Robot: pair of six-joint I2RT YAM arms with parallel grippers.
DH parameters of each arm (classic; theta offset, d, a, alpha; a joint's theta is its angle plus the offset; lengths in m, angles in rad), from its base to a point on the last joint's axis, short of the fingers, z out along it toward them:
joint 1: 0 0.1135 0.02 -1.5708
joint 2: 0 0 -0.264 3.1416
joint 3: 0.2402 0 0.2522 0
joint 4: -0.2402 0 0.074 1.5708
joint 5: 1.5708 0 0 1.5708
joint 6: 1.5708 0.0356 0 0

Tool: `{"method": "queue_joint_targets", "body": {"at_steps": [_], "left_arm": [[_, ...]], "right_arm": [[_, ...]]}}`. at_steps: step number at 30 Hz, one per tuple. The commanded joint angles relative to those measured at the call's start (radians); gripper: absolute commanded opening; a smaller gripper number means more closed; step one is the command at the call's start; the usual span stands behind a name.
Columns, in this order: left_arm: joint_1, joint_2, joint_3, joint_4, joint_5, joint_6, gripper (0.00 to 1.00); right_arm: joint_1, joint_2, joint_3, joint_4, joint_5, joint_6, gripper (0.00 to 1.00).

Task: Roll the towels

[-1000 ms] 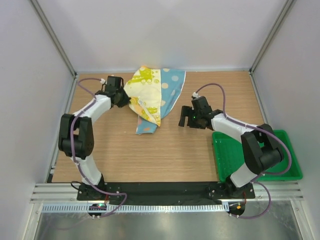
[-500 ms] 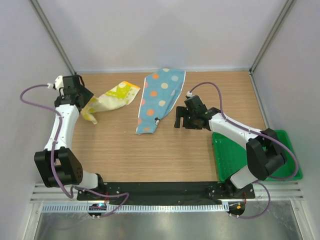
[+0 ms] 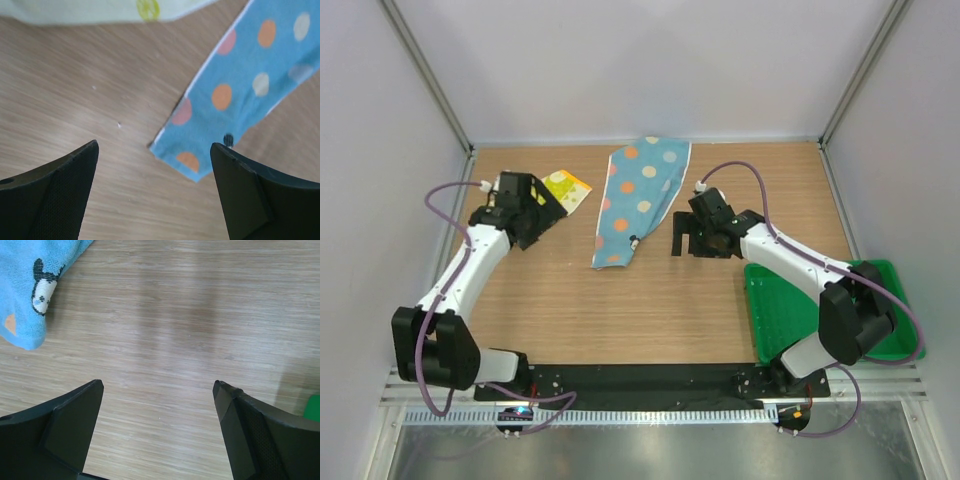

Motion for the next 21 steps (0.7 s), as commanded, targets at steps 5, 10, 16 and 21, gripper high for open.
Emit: {"method": "queue_joint_targets", "body": {"at_steps": [5,10,16,21], "left_arm": [[-0.227,-0.013,-0.172,0.135,0.091,-0.187,0.88],[-0.278,0.056,-0.244,0.239,0.092,-0.275,0.86],[-0.279,0.162,-0.255,0.324,0.161,-0.296,0.84],[-0.284,0.194,-0.273,0.368,0.158,-0.327,0.79]], "right_arm": [[0.003,-0.003,0.065,-0.086,0.048,0.008,1.00],[0.004,-0.035,0.024,-0.060,0.005,-0.005,1.00],[0.004,-0.088,-0.013,-0.050,-0.025,-0.018,1.00],[0.003,-0.107,-0.031,-0.033,-0.035,-0.021,1.00]]}}
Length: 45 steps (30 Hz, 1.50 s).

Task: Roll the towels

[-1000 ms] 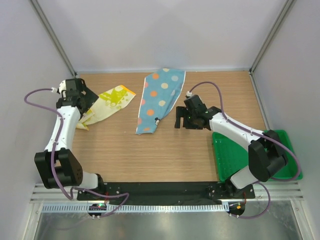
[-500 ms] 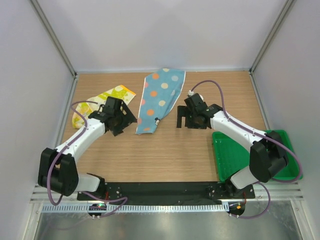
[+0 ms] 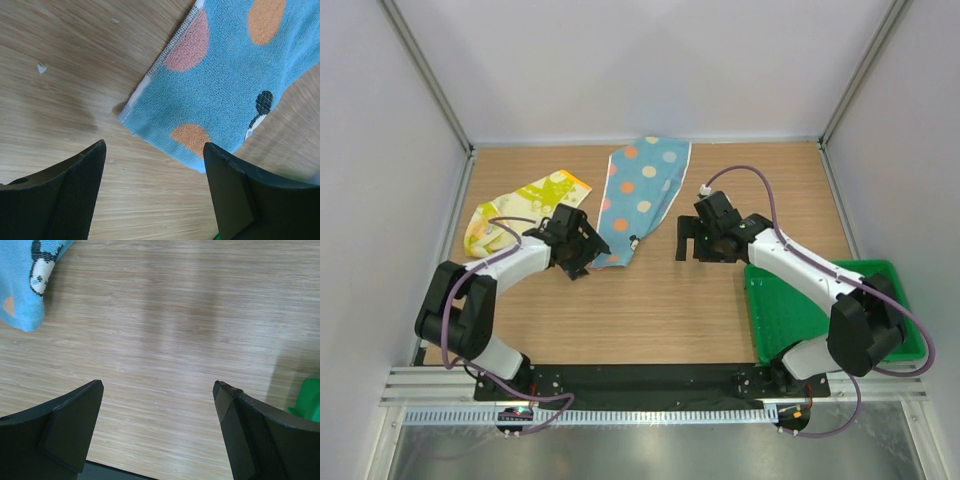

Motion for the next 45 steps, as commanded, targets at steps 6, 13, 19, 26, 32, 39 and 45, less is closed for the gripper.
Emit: {"method": "queue_joint_targets", "body": {"at_steps": [6,13,19,26,32,39,45], "left_arm": [[-0.025,0.053,0.006,0.102,0.008,-0.051,0.63],[-0.031,0.061,0.016,0.102,-0.018,-0.046,0.14],[-0.022,-0.001,0.076,0.017,-0.095,0.004,0.00],[0.073,-0.119,0.098,-0.069,-0.150,0.078,0.00],[0.124,-0.136,0.053,-0.064,-0.040,0.110,0.28],[-0.001,-0.066,-0.025,0.062,0.003,0.005,0.68],[-0.003,0.022,-0.028,0.108,0.018,-0.018,0.67]], "right_arm": [[0.004,-0.029,-0.002,0.035,-0.025,-0.023,1.00],[0.004,0.028,0.024,0.080,-0.048,-0.023,1.00],[0.004,0.122,0.105,0.103,-0.058,-0.024,1.00],[-0.006,0.276,0.286,0.084,-0.037,-0.038,1.00],[-0.032,0.407,0.428,0.040,-0.028,-0.040,1.00],[-0.052,0.427,0.417,0.043,-0.038,-0.026,0.99],[-0.068,0.402,0.375,0.038,-0.028,-0.046,1.00]]}}
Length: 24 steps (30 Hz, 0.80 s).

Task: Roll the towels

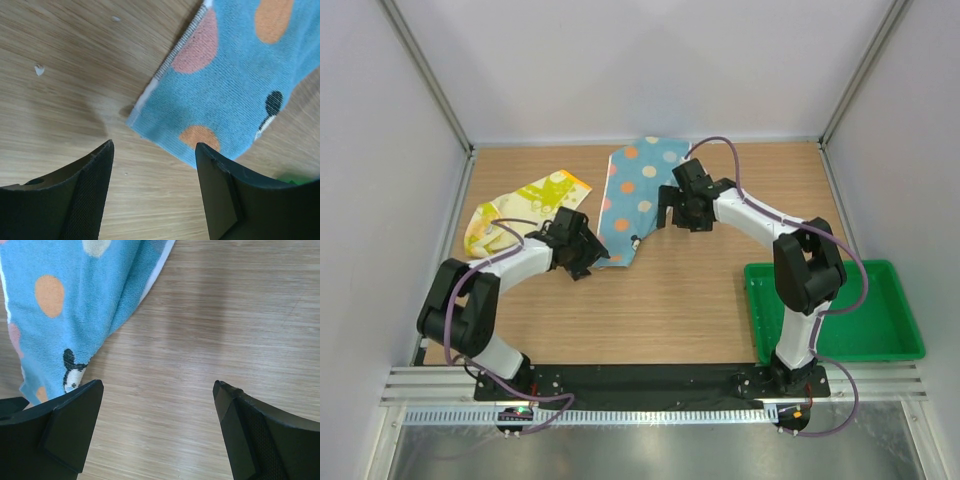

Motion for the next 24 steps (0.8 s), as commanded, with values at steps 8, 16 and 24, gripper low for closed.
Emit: {"method": "queue_joint_targets", "body": {"at_steps": [8,16,24], "left_arm": [[0.003,0.080,0.005,0.099,0.021,-0.051,0.67],[0.003,0.090,0.010,0.120,0.008,-0.056,0.33],[0.005,0.008,0.007,0.085,-0.056,-0.043,0.00]], "right_arm": [[-0.036,-0.030,-0.047,0.005,-0.004,-0.024,1.00],[-0.045,-0.010,-0.058,0.011,-0.001,-0.032,0.99],[-0.051,0.015,-0.052,0.030,-0.018,-0.029,0.99]]}}
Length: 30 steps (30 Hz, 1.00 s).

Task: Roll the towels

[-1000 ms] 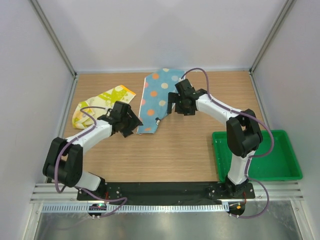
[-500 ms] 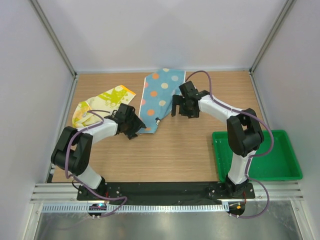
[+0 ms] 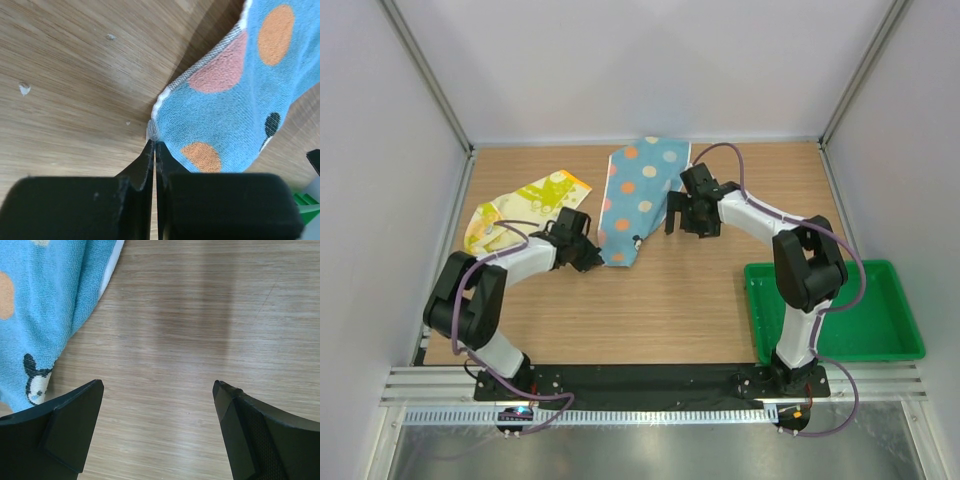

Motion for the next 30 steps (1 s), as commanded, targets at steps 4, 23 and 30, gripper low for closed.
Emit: {"method": "queue_joint_targets", "body": {"at_steps": [4,23,30], "left_arm": [[0.026,-0.149,0.044,-0.071,-0.088,0.054,0.00],[0.100,-0.226,0.104,-0.152,-0.064,0.127,0.00],[0.105,-0.239,0.117,-0.171,-0.068,0.139,0.00]], "right_arm": [[-0.003,0.048,0.071,0.009,-0.013,-0.019,0.98],[0.006,0.261,0.232,0.129,-0.128,0.078,0.76],[0.026,0.331,0.288,0.120,-0.142,0.076,0.53]]}}
